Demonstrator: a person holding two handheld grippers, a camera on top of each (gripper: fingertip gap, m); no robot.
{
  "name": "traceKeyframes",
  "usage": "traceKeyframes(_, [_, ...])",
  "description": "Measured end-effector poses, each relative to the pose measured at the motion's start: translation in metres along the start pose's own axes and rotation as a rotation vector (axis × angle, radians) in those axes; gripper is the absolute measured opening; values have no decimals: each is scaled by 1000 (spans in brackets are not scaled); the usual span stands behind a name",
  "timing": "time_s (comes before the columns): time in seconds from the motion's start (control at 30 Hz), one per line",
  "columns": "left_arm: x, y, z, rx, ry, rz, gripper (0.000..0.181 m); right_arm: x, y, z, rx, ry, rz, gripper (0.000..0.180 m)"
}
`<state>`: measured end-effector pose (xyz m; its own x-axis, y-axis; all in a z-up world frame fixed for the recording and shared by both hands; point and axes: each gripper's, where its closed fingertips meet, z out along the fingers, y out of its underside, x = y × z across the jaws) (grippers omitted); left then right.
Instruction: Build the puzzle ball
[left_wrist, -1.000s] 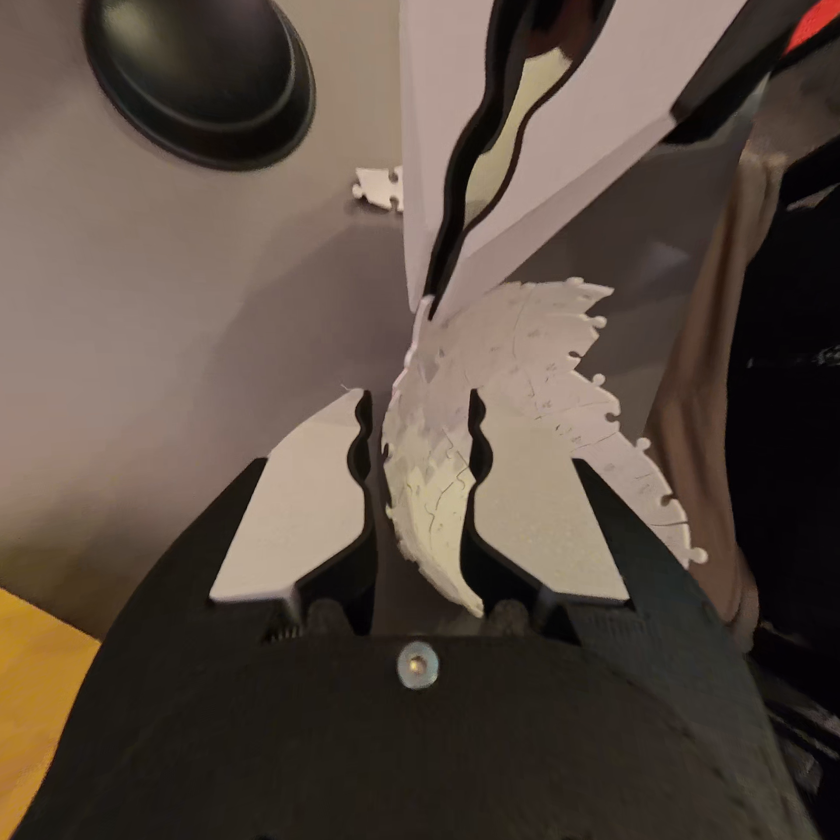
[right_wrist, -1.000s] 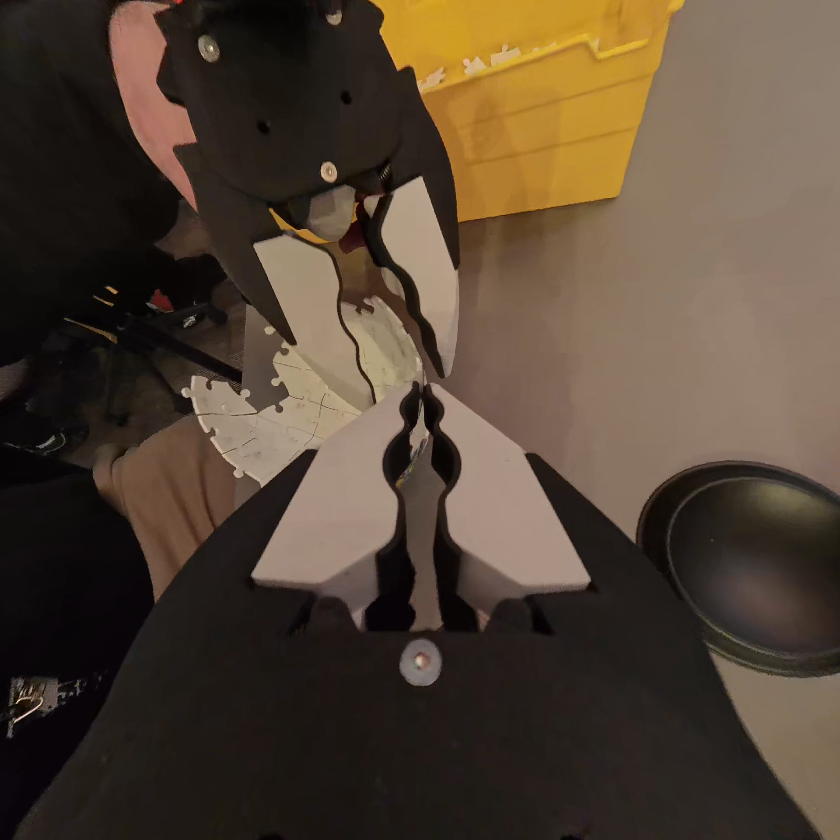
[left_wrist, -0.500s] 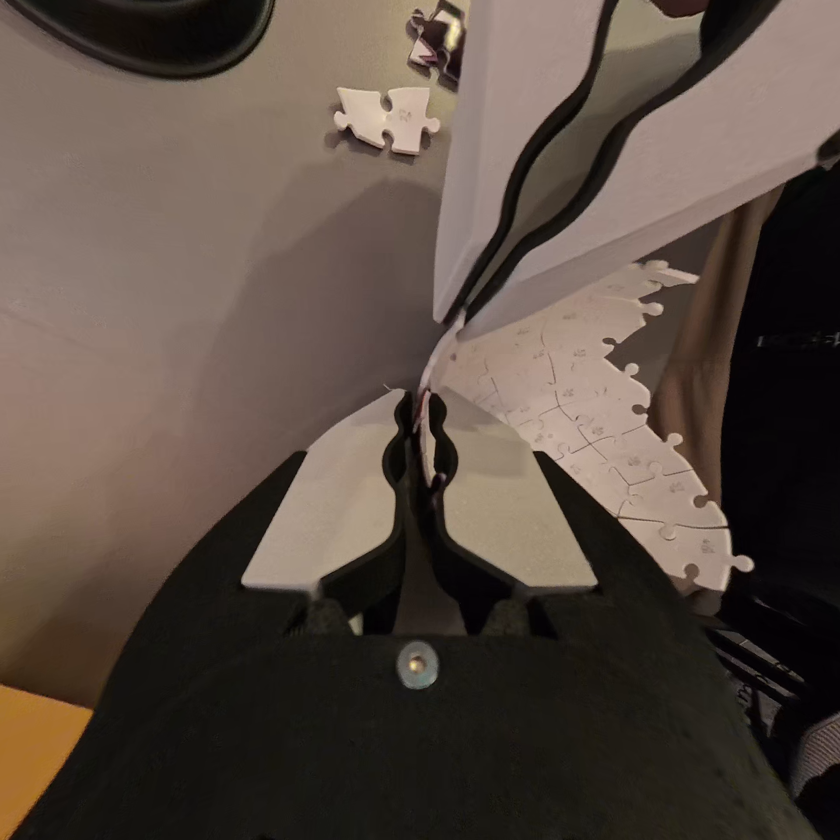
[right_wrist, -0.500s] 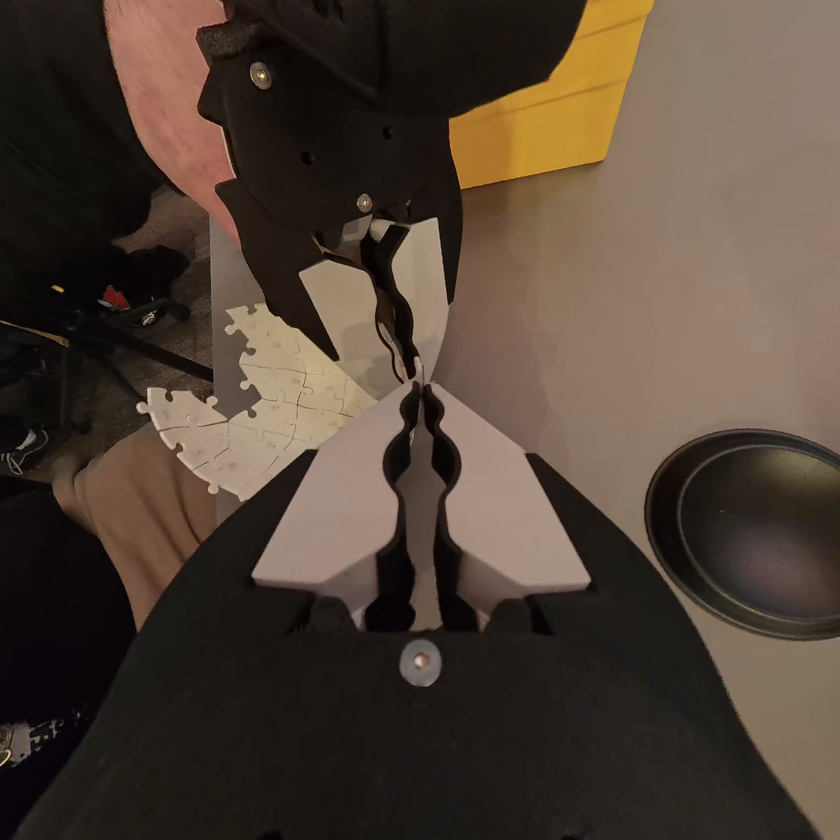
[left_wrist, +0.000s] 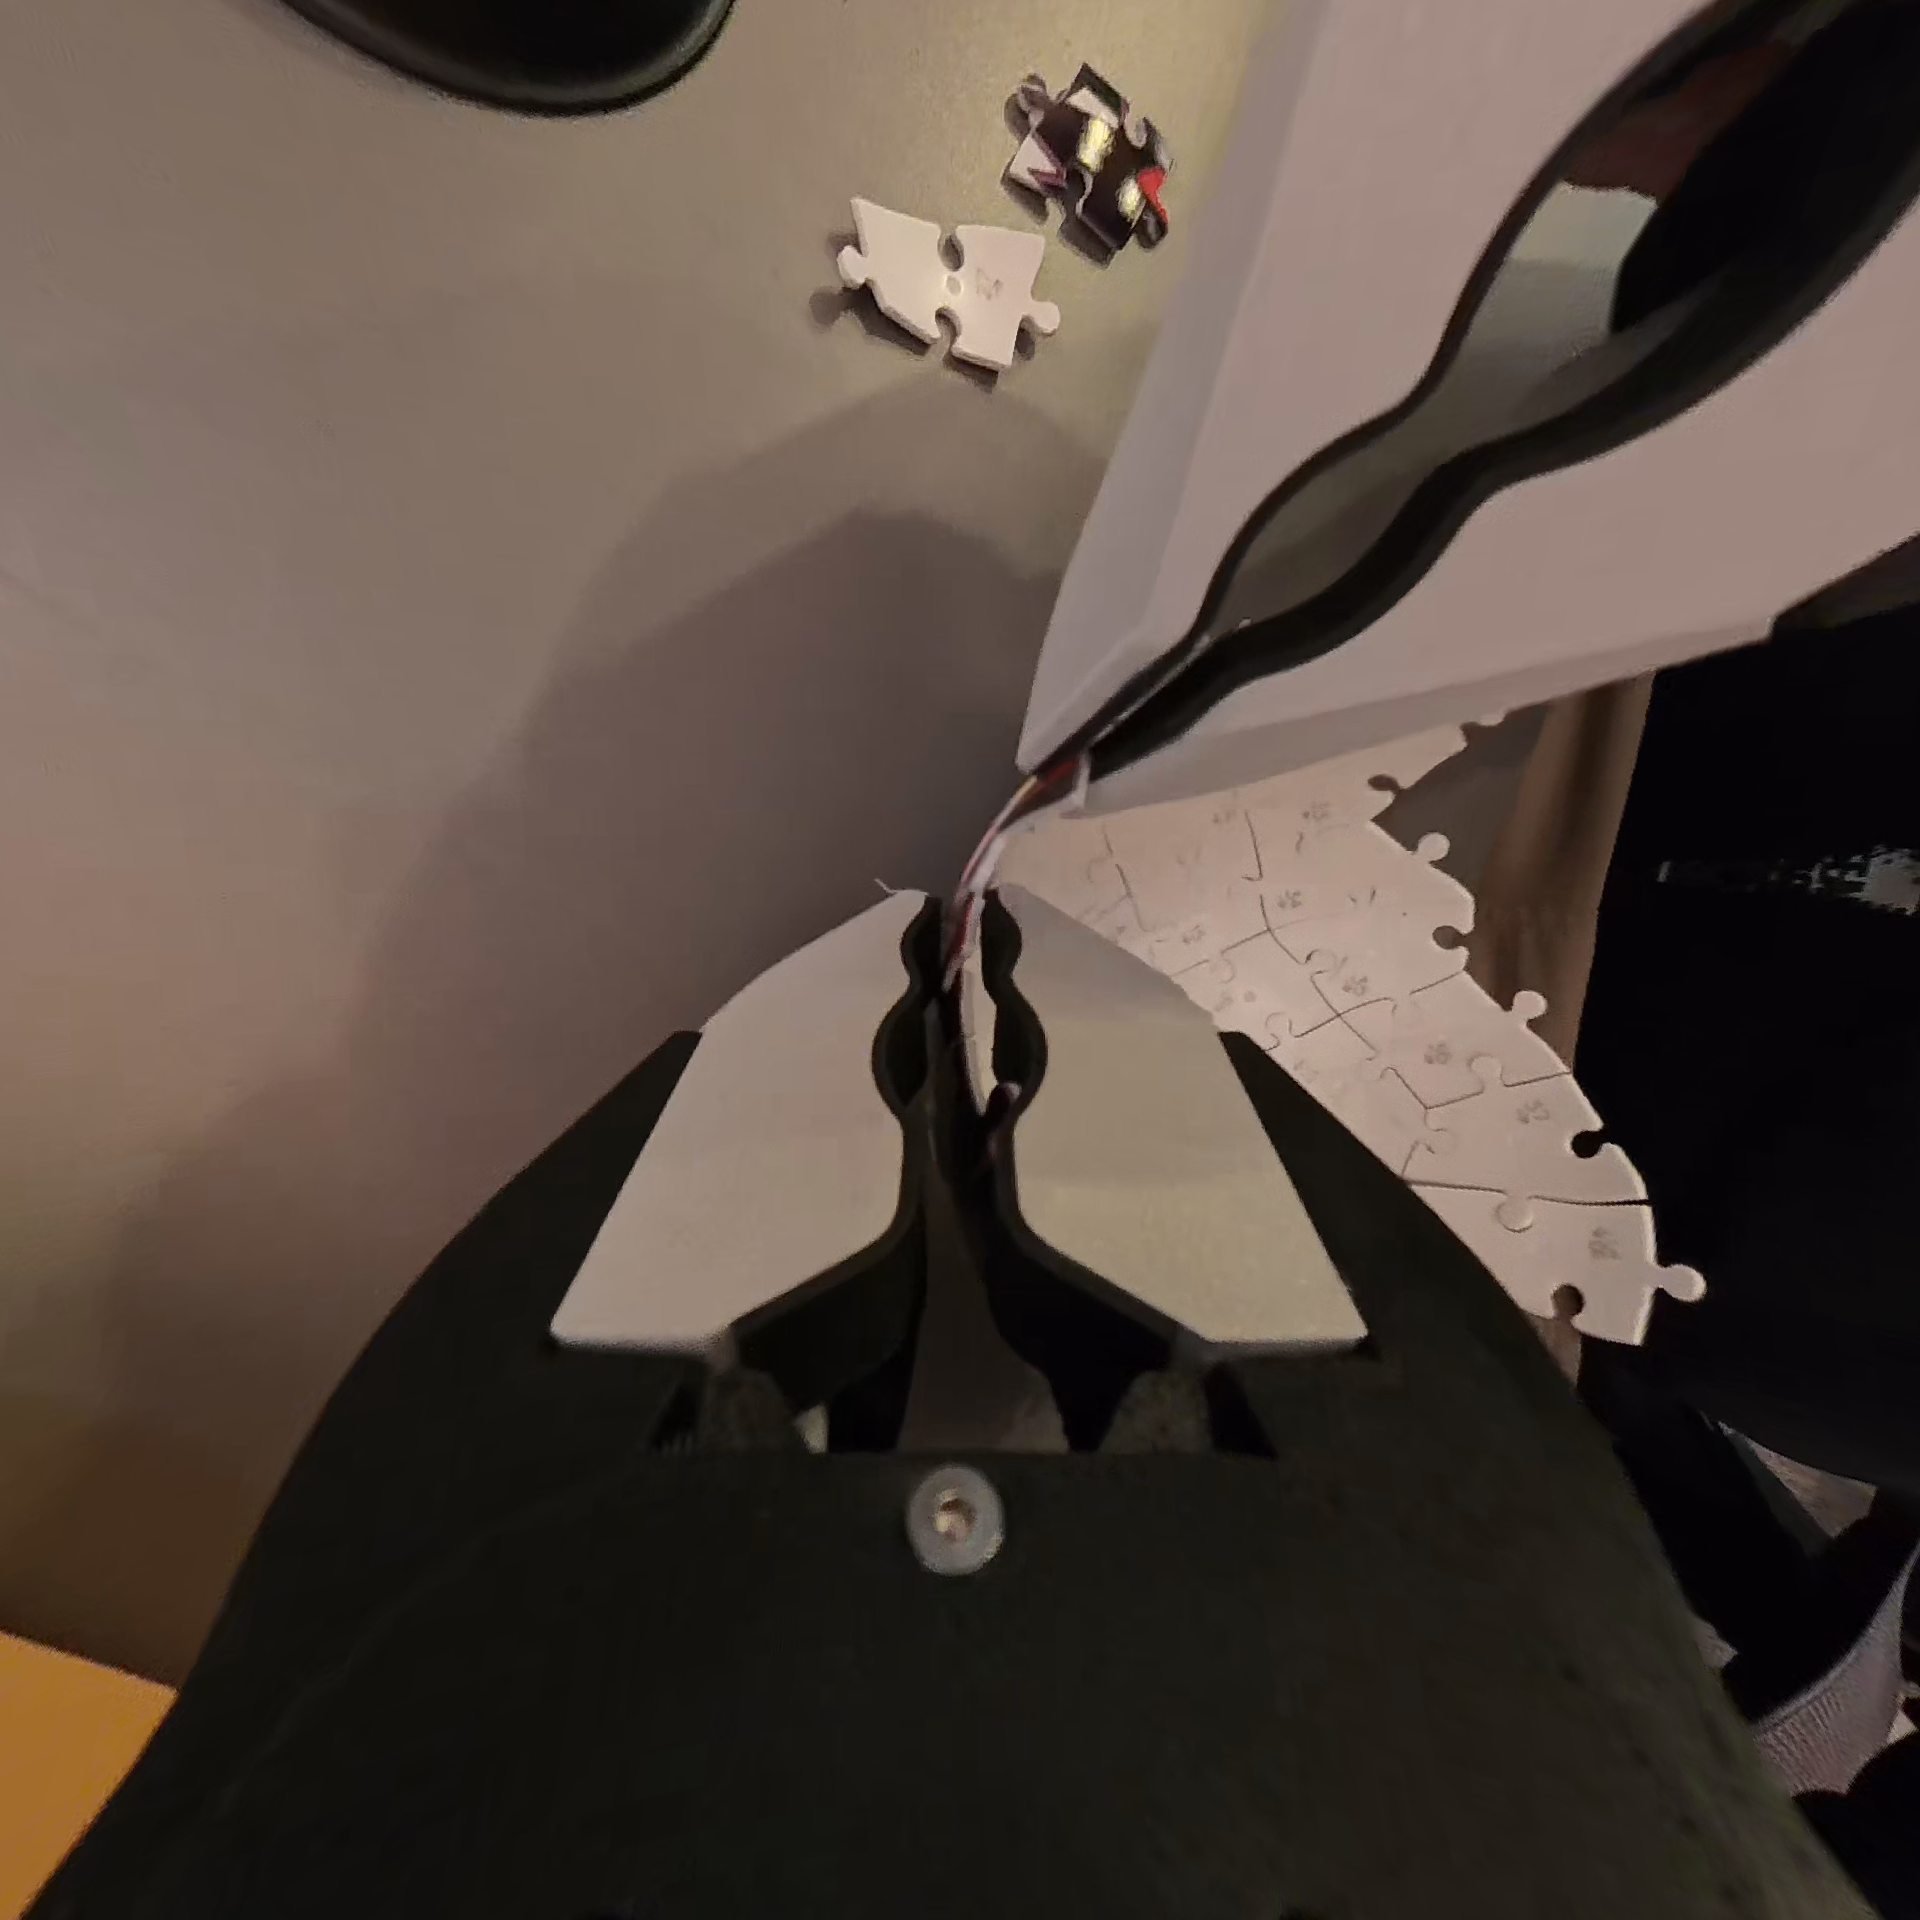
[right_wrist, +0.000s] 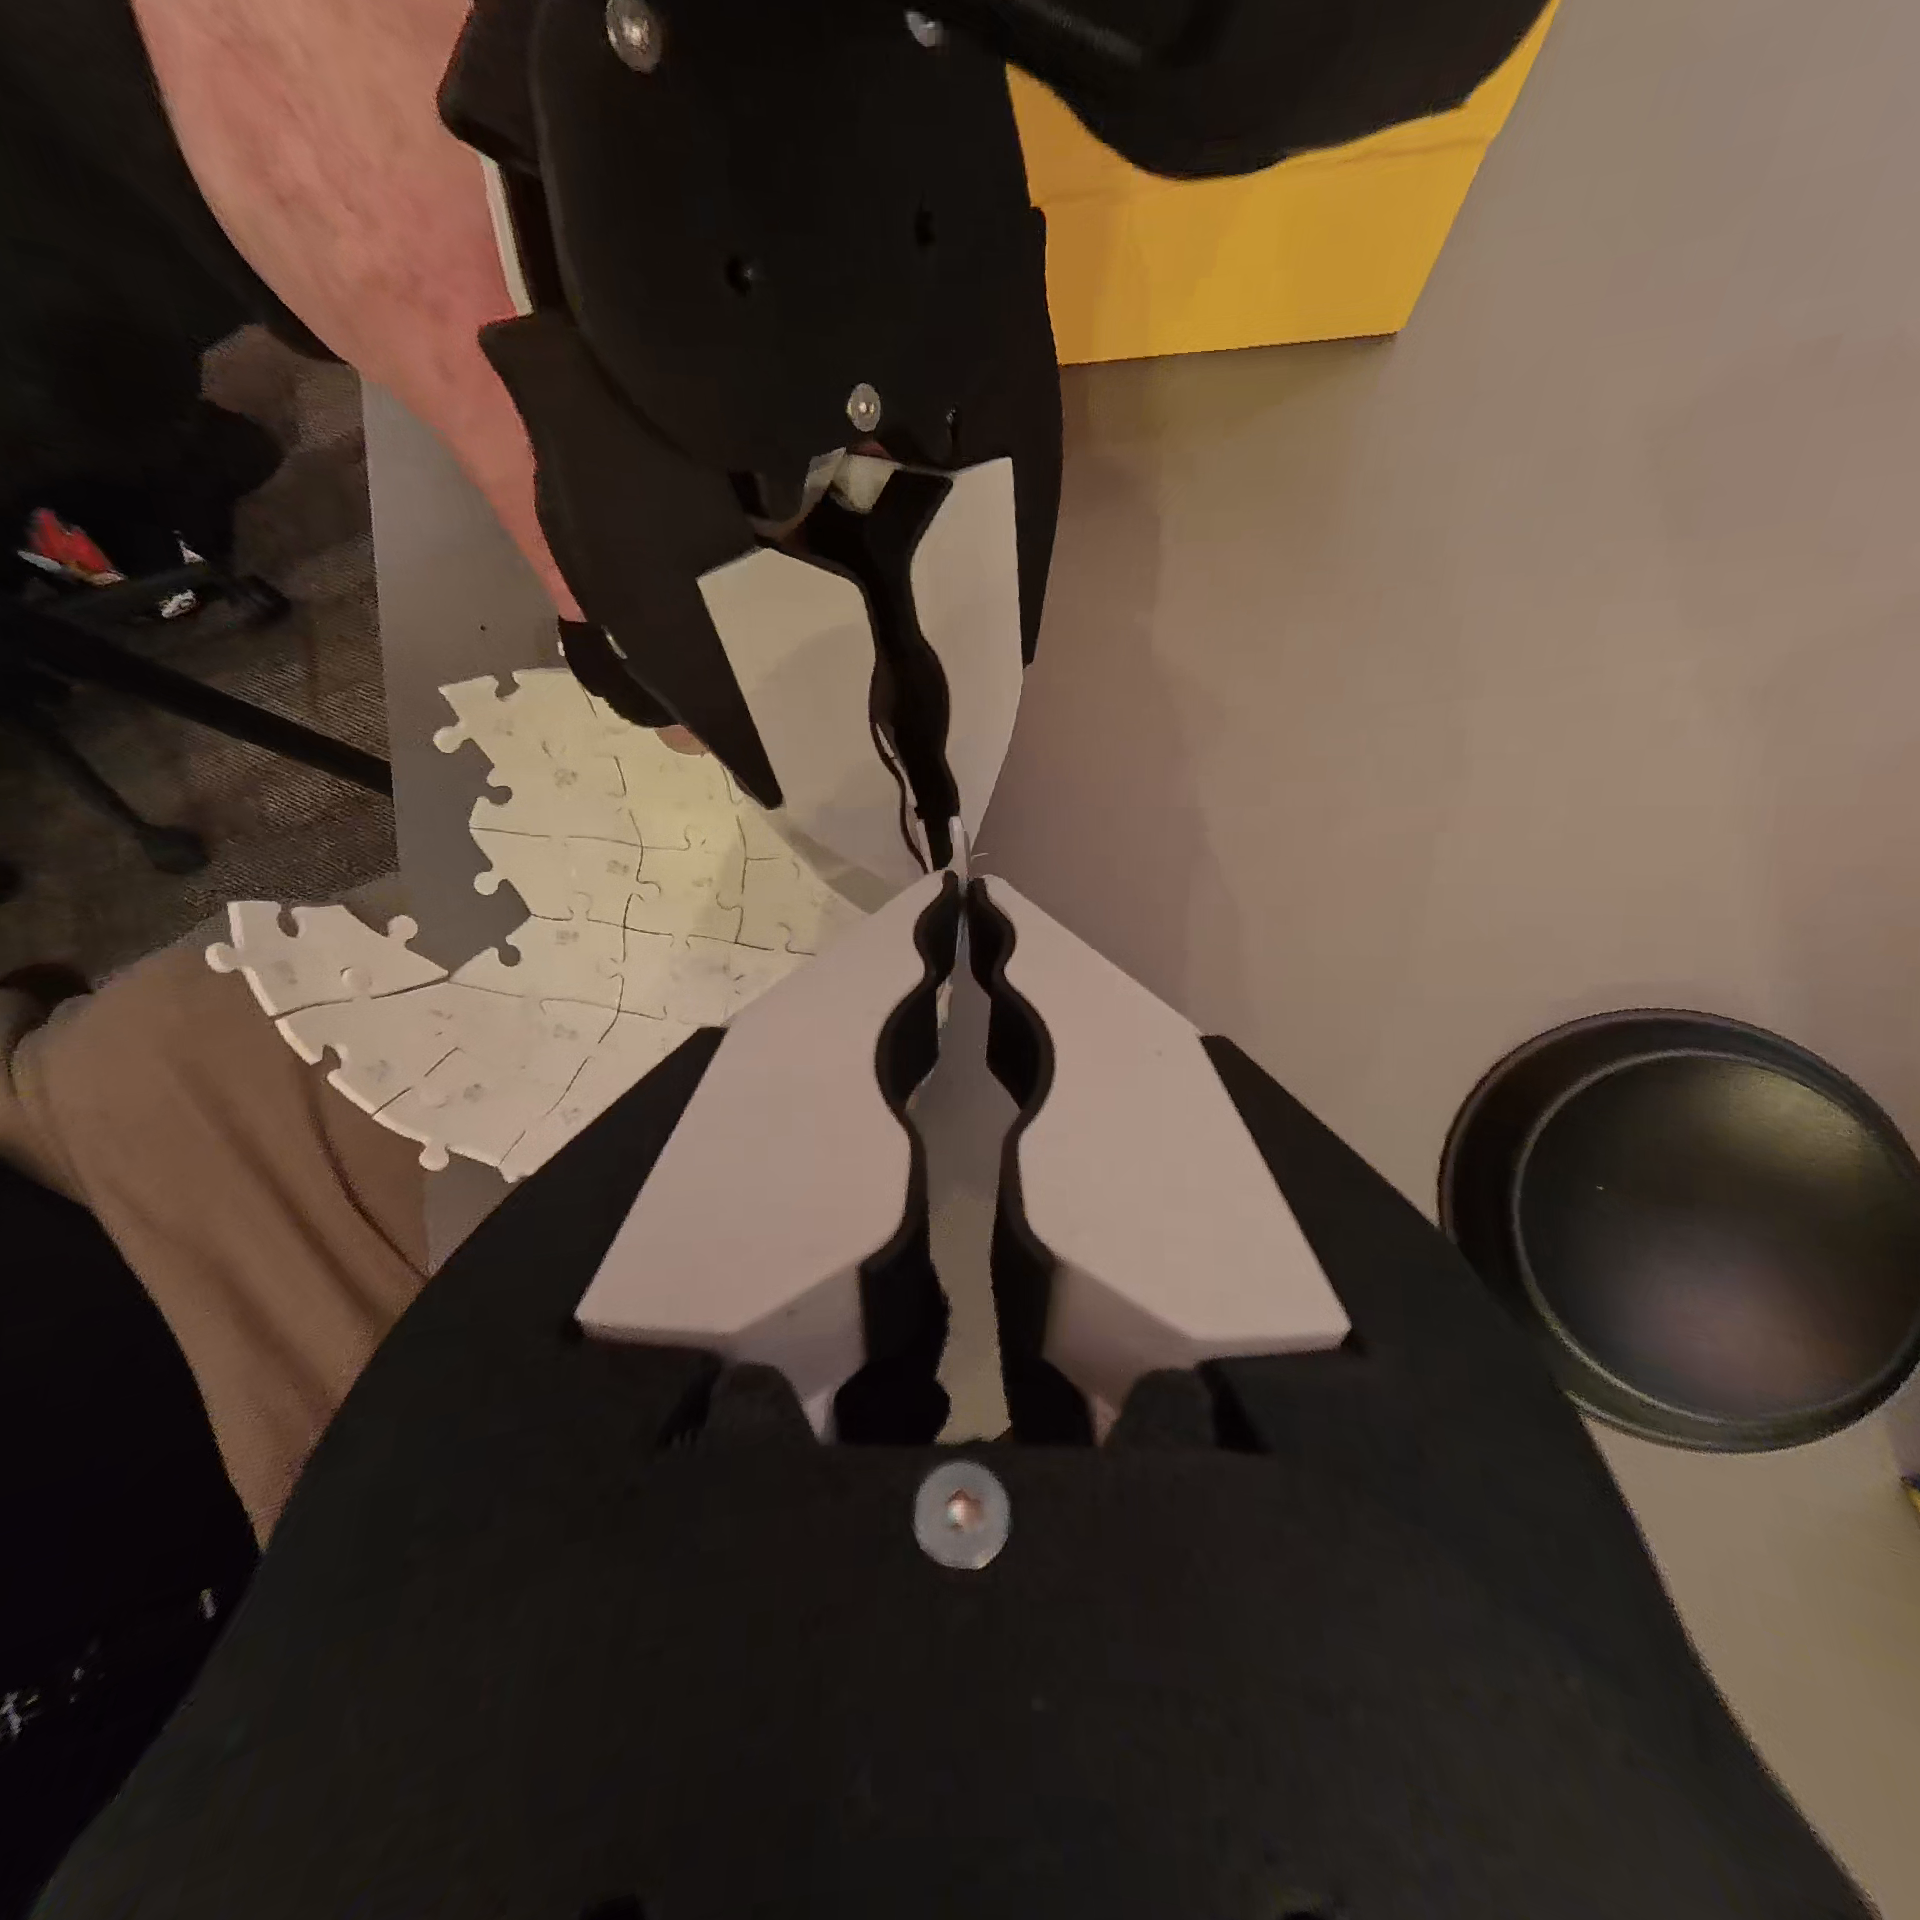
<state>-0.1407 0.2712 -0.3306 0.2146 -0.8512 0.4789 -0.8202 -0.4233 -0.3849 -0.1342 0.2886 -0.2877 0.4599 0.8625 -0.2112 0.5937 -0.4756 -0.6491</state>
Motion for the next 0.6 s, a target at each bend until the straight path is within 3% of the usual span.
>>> traceKeyframes(0.03, [0, 0, 0, 0, 5, -2, 7, 0, 0, 0, -5, 12, -11, 0])
traceKeyframes(0.6, [-1, -6, -2, 62, 58, -40, 15, 9, 0, 0, -2, 123, -94, 0])
